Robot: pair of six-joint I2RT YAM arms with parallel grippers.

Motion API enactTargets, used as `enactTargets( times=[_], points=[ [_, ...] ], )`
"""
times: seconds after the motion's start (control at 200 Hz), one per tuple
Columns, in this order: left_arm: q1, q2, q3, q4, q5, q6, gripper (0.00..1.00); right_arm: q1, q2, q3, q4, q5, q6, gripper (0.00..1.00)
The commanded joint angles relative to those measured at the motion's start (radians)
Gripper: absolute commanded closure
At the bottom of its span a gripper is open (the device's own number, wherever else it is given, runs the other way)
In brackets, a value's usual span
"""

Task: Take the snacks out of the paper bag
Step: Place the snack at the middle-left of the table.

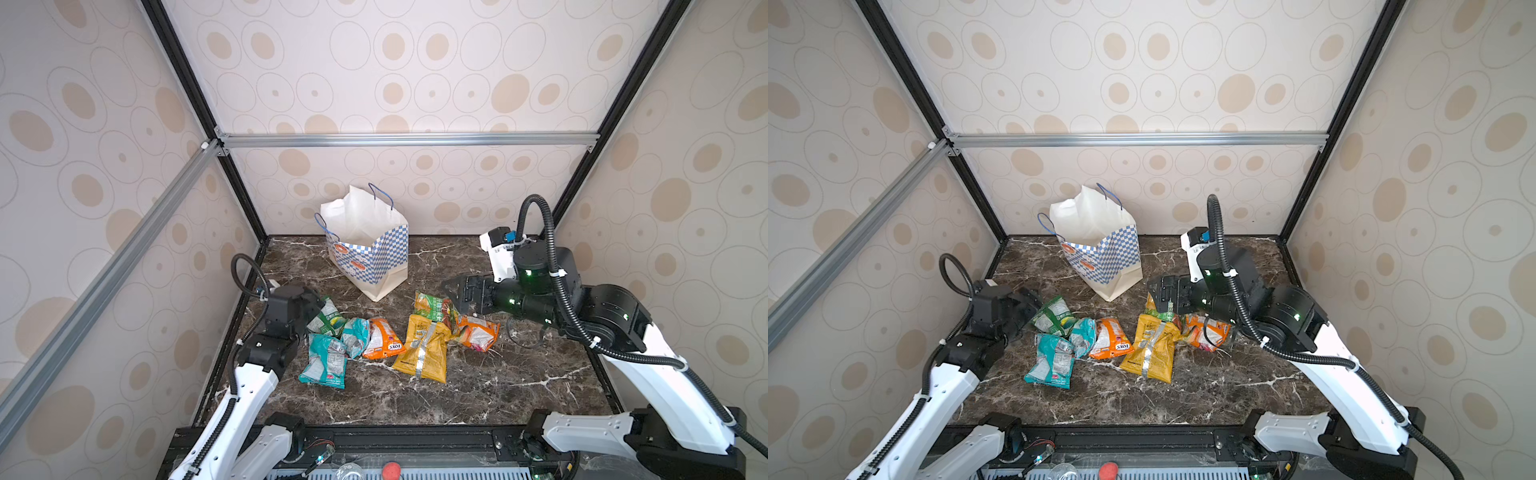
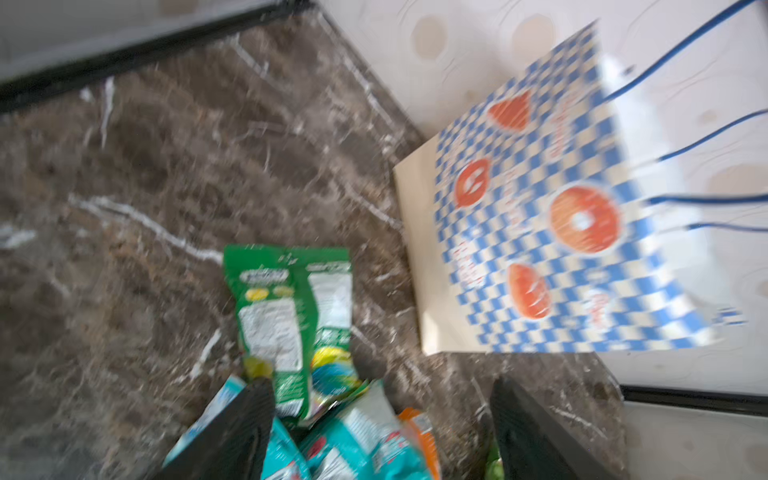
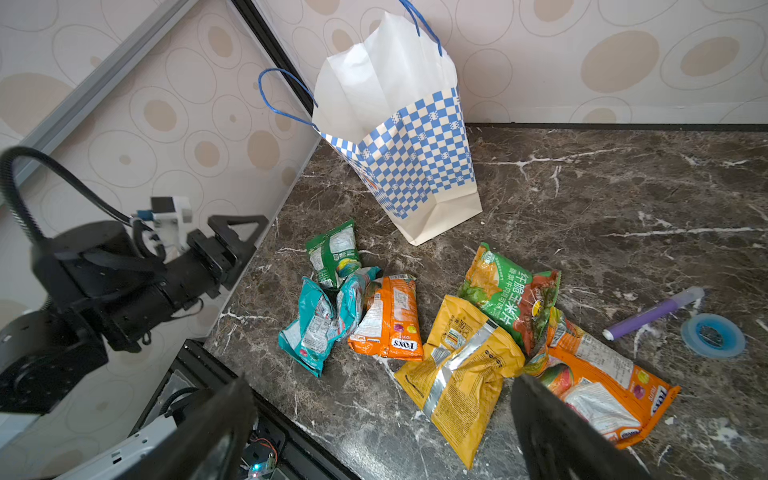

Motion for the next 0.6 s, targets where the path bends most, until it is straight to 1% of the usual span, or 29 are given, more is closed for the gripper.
enactTargets(
  times=[0.0,0.11,0.22,0.35,0.485,0.595],
  points=[
    [0.004,0.072,0.202,-0.036,-0.038,0.164,0.16,0.008,0.002,0.000,0.020,0.010,-0.010,0.00],
    [0.004,0.185,0.433,-0.048,-0.001,0.232,0.16,0.007,0.001,0.002,0.029,0.013,-0.013,0.00],
    [0.002,0.300,0.642,-0.023,0.067,0.265,0.17,0.007,-0.006,-0.006,0.037,0.020,-0.011,0.00],
    [-0.006,0.440,0.878,0.006,0.121,0.282,0.17,0.008,-0.027,-0.024,0.045,0.023,-0.010,0.00],
    [-0.049,0.593,1.097,0.020,0.114,0.317,0.17,0.007,-0.044,-0.028,0.031,0.033,-0.011,0.00],
    [-0.117,0.710,1.228,0.032,0.085,0.373,0.17,0.008,-0.055,-0.032,0.021,0.039,-0.013,0.00]
  ],
)
